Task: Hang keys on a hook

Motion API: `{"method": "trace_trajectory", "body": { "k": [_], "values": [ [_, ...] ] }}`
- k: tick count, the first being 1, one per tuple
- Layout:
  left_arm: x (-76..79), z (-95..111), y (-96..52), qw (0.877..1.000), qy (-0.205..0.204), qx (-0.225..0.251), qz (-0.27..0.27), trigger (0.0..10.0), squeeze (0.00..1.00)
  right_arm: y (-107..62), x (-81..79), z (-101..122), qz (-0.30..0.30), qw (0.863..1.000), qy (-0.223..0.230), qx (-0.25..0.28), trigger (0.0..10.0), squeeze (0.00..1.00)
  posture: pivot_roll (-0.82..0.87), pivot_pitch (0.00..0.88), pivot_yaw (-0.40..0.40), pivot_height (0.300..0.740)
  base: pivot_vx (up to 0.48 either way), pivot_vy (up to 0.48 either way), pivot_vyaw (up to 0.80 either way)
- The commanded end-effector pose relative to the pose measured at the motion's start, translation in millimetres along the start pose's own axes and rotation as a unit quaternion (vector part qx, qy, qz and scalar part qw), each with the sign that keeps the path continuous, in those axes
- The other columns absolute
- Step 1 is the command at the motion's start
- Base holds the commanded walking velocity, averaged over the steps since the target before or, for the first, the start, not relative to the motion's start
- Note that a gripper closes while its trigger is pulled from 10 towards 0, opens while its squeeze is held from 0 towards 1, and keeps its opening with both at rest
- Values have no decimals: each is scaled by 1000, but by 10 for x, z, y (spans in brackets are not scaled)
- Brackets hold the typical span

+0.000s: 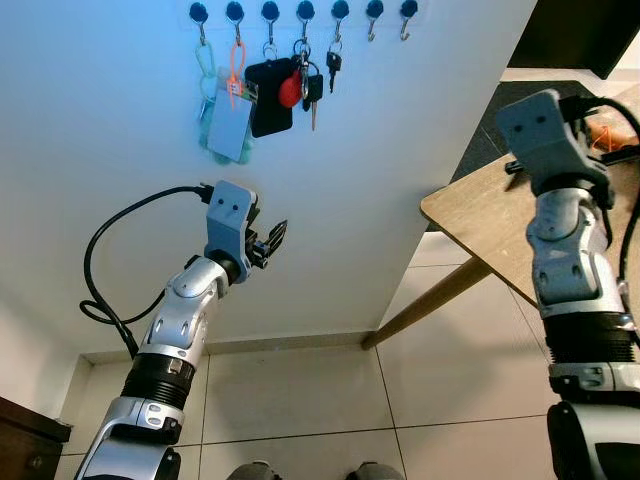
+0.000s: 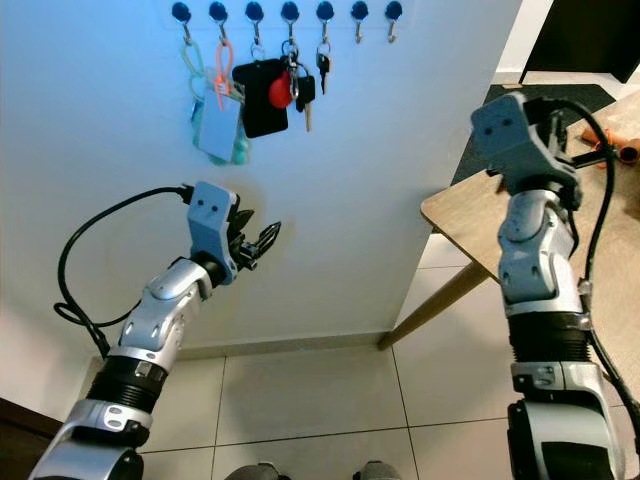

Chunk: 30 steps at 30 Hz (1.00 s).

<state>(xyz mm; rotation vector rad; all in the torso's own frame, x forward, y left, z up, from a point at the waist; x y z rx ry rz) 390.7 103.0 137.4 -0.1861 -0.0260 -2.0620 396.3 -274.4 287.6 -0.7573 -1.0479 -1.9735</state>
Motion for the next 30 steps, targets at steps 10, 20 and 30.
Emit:
{"method": "trace_trajectory", "body": {
  "k": [10,20,30],
  "values": [
    [90,-7,11,1000,-3,-3,-18,10000,0,-39,146,192,-44,998,-20,36,10000,0,45,100,-14,740,0,0,0],
    [210,238,41,998,19,47,-41,10000,0,-64,-211,464,42,994,64,72,10000,0,39,89,-13,740,0,0,0],
    [564,792,77,983,46,147,-104,10000,0,144,-409,957,121,963,218,106,10000,0,32,91,-23,740,0,0,0]
  ]
}}
Point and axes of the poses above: a point about 5 cm out from each wrist's last joint towards the gripper, its own y axis pointing out of the wrist towards the gripper, its own z axis along the axis of the wrist's last joint, x = y × z, the point moved 6 cm from there along y, pointing out of the wrist towards the gripper, and after that the axes turned 12 degrees about -y, right-handed, at the moved point
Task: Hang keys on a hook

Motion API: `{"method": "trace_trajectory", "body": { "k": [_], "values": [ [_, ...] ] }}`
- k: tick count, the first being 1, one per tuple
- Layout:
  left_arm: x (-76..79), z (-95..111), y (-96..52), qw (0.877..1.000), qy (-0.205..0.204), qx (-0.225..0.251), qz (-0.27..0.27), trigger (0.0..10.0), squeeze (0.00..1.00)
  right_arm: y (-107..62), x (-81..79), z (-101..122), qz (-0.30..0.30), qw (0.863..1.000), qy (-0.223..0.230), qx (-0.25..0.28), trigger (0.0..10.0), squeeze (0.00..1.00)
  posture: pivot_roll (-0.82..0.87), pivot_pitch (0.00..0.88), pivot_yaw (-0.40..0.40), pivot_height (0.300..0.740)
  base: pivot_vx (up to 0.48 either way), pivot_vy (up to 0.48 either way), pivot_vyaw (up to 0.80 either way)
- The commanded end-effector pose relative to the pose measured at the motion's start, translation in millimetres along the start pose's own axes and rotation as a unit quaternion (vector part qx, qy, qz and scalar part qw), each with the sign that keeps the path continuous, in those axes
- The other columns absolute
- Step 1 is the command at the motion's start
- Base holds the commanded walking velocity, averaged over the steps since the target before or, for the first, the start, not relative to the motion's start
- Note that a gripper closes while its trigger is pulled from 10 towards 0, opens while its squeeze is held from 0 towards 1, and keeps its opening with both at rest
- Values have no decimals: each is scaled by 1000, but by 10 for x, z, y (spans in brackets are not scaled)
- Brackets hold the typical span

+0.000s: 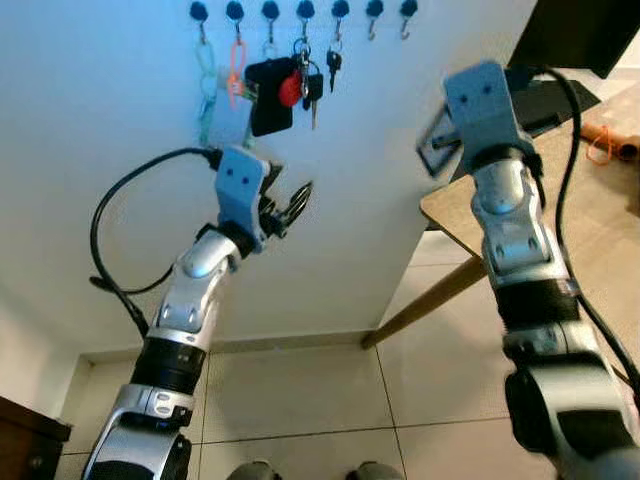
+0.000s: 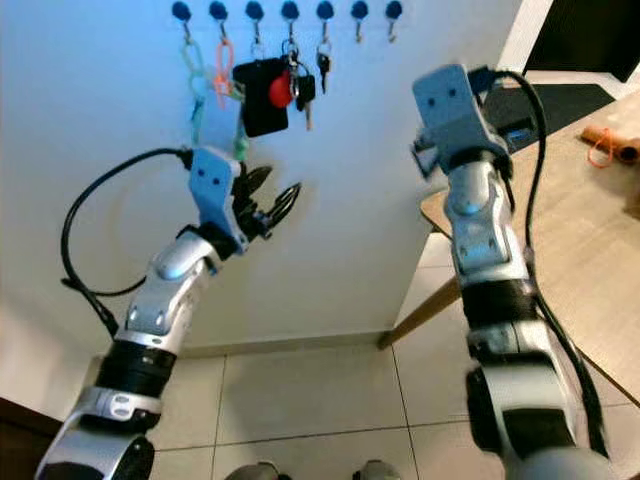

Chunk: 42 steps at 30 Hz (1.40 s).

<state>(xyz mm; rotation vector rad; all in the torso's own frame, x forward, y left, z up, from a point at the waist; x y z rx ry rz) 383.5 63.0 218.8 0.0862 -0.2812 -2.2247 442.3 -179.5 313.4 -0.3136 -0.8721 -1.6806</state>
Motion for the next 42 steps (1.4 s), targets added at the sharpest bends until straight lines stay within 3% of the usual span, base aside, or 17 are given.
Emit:
{"method": "trace_trajectory", "body": {
  "k": [1,5,9,25,42],
  "values": [
    [73,71,33,1000,2,14,-12,10000,0,32,-21,-22,11,1000,25,1,10000,0,33,92,-31,740,0,0,0],
    [118,201,64,999,10,33,-20,10000,0,152,-62,182,37,997,53,29,10000,0,37,96,-44,740,0,0,0],
    [156,288,71,999,9,46,-26,10000,0,222,-40,304,36,997,45,47,10000,0,38,98,-55,740,0,0,0],
    [218,309,79,998,-4,52,-28,10000,0,397,8,457,37,996,48,62,10000,0,32,110,-59,740,0,0,0],
    [218,418,97,997,-8,72,-23,10000,0,423,-188,632,84,991,59,89,10000,0,36,111,-71,740,0,0,0]
  ]
}}
Point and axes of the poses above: a point about 5 cm out from each wrist's last joint towards the gripper, its own y axis pointing out of the wrist towards the gripper, its own z axis along the axis of the wrist's last joint, x = y × z, the point moved 6 cm from there along y, pointing out of the wrist towards the gripper, and after that the axes turned 12 degrees about -y, right-handed, at the moved point
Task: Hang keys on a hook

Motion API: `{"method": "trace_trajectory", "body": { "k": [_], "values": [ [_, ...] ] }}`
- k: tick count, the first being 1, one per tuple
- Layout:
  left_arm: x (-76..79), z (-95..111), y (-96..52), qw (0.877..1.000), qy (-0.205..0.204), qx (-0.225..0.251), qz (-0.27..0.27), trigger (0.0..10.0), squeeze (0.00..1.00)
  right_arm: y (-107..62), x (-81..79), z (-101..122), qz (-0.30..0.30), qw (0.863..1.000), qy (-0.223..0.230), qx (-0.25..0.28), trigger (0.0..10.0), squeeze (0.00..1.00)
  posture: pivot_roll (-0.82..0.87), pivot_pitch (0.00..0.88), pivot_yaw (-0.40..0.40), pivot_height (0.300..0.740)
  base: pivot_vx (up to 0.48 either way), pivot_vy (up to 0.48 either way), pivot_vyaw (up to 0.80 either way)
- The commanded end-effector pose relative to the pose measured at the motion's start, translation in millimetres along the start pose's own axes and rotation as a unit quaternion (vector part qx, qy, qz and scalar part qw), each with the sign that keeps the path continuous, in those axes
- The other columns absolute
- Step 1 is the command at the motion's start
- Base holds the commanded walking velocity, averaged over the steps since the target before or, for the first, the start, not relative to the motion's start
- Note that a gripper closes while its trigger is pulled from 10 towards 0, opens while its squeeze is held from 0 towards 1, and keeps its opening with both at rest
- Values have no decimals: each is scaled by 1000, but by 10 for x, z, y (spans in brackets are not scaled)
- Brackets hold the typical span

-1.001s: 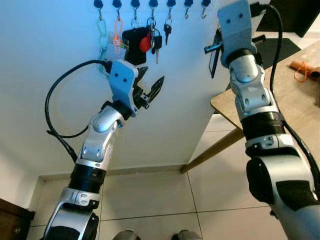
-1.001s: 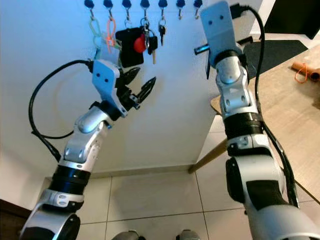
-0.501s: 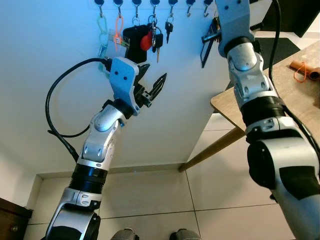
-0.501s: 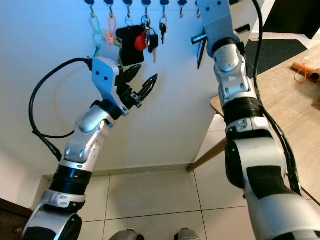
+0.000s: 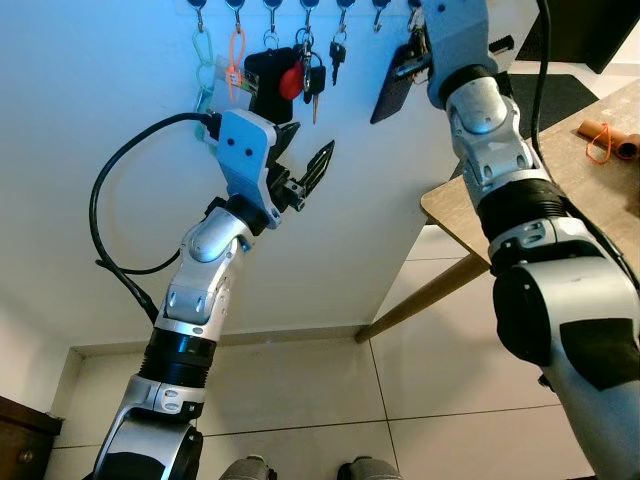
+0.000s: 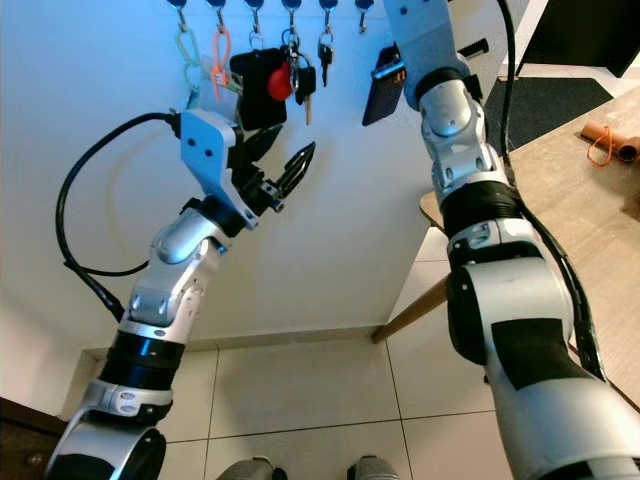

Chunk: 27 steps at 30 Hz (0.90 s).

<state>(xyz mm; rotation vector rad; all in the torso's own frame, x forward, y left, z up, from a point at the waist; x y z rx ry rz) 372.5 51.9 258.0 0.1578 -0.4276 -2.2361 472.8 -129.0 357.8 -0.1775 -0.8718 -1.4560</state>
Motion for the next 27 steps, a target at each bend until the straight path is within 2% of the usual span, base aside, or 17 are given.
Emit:
{"method": "trace_trajectory", "body": {
  "k": [1,8,27],
  "values": [
    [45,38,30,1000,-7,8,-6,10000,0,18,-30,70,9,1000,7,14,10000,0,35,112,-71,740,0,0,0],
    [40,36,26,1000,-7,7,-5,10000,0,25,-62,90,13,1000,5,18,10000,0,36,112,-71,740,0,0,0],
    [76,56,30,1000,-10,9,-12,10000,0,9,63,-43,-14,1000,-3,-4,10000,0,39,107,-67,740,0,0,0]
  ]
}}
Point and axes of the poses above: a point about 5 cm out from each wrist's last joint towards the gripper, its own y axis pointing out of the wrist towards the gripper, its own z axis along the axis of the wrist's last joint, x = y × z, the point moved 6 cm from there along y, pointing out of the wrist towards the gripper, and after that the axes turned 12 degrees about -y, right-handed, at the moved point
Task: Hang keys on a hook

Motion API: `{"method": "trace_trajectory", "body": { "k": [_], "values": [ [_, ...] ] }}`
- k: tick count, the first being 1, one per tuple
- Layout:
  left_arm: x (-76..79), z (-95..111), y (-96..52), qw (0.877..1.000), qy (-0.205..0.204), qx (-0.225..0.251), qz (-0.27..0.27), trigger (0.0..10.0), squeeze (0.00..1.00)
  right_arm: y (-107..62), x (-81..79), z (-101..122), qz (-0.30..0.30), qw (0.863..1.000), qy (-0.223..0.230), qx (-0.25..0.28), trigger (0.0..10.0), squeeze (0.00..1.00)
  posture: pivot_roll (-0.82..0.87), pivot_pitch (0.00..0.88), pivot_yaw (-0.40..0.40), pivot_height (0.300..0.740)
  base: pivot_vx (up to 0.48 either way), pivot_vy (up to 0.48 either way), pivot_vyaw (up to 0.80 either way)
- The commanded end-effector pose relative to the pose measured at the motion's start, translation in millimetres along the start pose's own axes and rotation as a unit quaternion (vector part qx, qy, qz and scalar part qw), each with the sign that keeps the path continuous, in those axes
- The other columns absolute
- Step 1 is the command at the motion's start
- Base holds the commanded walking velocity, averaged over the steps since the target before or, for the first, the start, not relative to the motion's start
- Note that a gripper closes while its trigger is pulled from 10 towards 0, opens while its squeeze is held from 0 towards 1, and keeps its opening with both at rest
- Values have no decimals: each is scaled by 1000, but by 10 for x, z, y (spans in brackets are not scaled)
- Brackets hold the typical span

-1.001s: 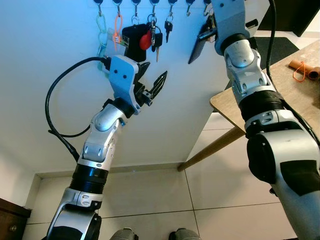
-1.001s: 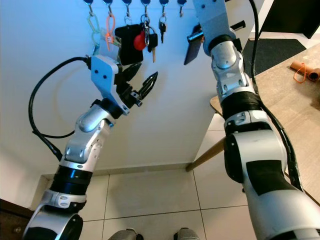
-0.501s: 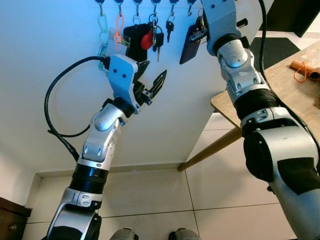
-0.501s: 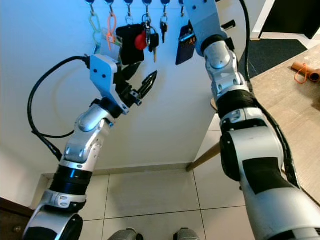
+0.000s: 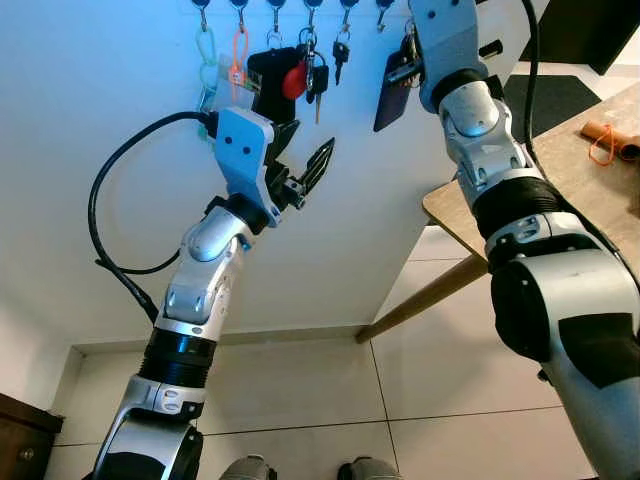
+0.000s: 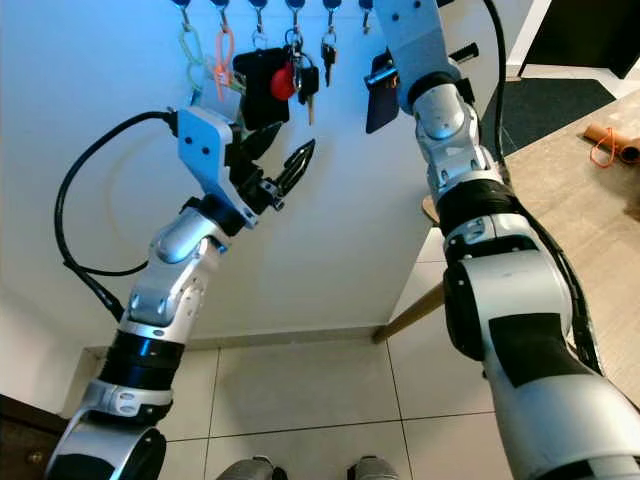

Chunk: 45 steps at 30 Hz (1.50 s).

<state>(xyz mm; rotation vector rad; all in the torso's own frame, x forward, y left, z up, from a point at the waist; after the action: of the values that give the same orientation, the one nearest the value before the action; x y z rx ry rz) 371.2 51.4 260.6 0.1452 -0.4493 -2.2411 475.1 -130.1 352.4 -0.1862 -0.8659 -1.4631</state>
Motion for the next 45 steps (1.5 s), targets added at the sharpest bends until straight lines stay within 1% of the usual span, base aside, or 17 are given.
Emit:
{"method": "trace_trajectory", "body": {
  "k": [1,5,13,19,24,36,37,38,39,42,45],
  "values": [
    [65,32,27,1000,-1,4,-10,10000,0,10,100,4,-15,1000,-2,0,10000,0,38,106,-67,740,0,0,0],
    [76,59,37,1000,-2,8,-12,10000,0,9,121,-5,-21,1000,-2,-2,10000,0,41,103,-67,740,0,0,0],
    [158,306,117,998,-19,55,-24,10000,0,12,216,-16,-39,999,-2,-6,10000,0,43,103,-67,740,0,0,0],
    [213,337,143,997,-21,60,-33,10000,0,7,227,-58,-40,999,0,-14,10000,0,43,111,-64,740,0,0,0],
    [214,337,146,998,-20,59,-34,10000,0,10,217,-67,-38,999,3,-17,10000,0,45,117,-65,740,0,0,0],
    [188,337,137,998,-18,57,-29,10000,0,36,127,-34,-18,1000,9,-20,10000,0,53,117,-73,740,0,0,0],
    [176,339,132,998,-16,56,-27,10000,0,44,65,-7,-5,1000,12,-16,10000,0,53,116,-72,740,0,0,0],
    [176,339,132,998,-16,56,-27,10000,0,44,65,-7,-5,1000,12,-16,10000,0,53,116,-72,740,0,0,0],
    [169,340,130,998,-16,56,-26,10000,0,46,14,7,5,1000,11,-14,10000,0,53,116,-74,740,0,0,0],
    [168,340,131,998,-15,56,-25,10000,0,46,-5,10,9,1000,10,-13,10000,0,53,116,-74,740,0,0,0],
    [160,337,130,998,-14,55,-25,10000,0,39,-97,24,27,1000,2,-8,10000,0,52,118,-73,740,0,0,0]
  ]
}}
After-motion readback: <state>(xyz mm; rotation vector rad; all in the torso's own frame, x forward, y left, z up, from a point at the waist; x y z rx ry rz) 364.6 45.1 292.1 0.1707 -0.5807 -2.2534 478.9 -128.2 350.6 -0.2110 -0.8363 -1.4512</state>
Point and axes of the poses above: a point about 5 cm out from each wrist's last joint towards the gripper, its own y axis pointing out of the wrist towards the gripper, its own z axis along the axis of the wrist's last joint, x = y × z, the point moved 6 cm from there along y, pointing out of the wrist towards the gripper, and after that the axes turned 12 degrees about -y, right-handed, at the moved point
